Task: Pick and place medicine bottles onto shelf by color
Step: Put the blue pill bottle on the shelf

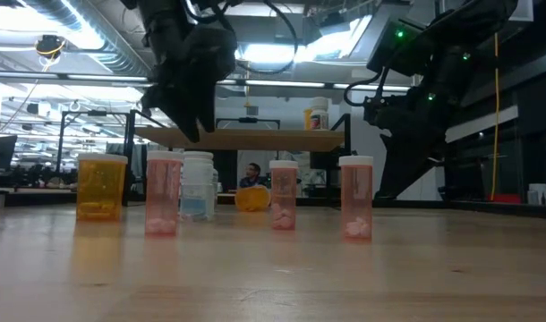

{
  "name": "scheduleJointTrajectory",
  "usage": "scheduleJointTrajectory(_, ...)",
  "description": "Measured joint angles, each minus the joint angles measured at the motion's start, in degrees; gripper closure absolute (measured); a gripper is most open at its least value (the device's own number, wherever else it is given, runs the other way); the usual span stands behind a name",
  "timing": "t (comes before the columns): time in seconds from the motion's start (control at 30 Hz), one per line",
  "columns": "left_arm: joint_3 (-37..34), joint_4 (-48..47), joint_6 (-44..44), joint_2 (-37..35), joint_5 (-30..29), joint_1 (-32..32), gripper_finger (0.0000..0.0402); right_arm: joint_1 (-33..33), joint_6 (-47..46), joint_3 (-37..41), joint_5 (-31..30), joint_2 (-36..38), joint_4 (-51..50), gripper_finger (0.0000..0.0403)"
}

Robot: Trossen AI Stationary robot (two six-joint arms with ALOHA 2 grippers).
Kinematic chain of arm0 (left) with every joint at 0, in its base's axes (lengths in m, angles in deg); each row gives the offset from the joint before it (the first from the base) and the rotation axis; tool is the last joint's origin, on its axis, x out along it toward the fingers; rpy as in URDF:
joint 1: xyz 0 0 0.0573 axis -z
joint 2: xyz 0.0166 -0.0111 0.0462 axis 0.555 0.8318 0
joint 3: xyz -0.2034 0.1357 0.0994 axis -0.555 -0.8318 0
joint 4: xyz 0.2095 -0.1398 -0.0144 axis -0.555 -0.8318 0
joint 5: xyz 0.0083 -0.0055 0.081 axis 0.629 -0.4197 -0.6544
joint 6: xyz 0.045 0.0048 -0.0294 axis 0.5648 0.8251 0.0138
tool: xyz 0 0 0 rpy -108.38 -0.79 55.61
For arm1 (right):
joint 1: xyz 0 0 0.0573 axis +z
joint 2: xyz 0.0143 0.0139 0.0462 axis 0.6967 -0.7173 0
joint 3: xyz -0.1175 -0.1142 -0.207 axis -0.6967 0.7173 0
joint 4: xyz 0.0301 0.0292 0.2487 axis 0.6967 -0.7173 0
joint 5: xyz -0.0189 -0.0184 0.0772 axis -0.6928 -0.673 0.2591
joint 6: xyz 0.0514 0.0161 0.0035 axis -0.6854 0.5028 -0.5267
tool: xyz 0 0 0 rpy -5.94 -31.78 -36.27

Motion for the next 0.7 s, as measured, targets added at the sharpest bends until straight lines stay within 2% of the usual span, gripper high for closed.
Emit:
scheduleJointTrajectory(0.17, 0.00, 5.49, 0.14, 0.00, 0.12, -0.02, 0.0220, 0.02, -0.06, 0.00, 0.00, 0.00, 0.00, 0.0162)
scheduleJointTrajectory(0.4, 0.00, 6.74, 0.27, 0.00, 0.10, -0.02, 0.0220, 0.01, 0.05, 0.00, 0.00, 0.00, 0.02, 0.0162)
scheduleJointTrajectory(0.47, -0.02, 9.38, 1.06, 0.00, 1.91, -0.02, 0.0218, 0.00, -0.18, 0.00, -0.01, 0.00, 0.02, 0.0162)
scheduleJointTrajectory(0.57, -0.02, 13.32, 4.48, -0.02, 7.53, -0.01, 0.0202, 0.00, 0.05, 0.00, 0.00, 0.00, 0.02, 0.0162)
scheduleJointTrajectory(0.7, -0.02, 11.77, 2.78, -0.03, 8.92, -0.15, 0.0156, 0.00, -0.14, 0.00, -0.01, 0.00, 0.02, 0.0162)
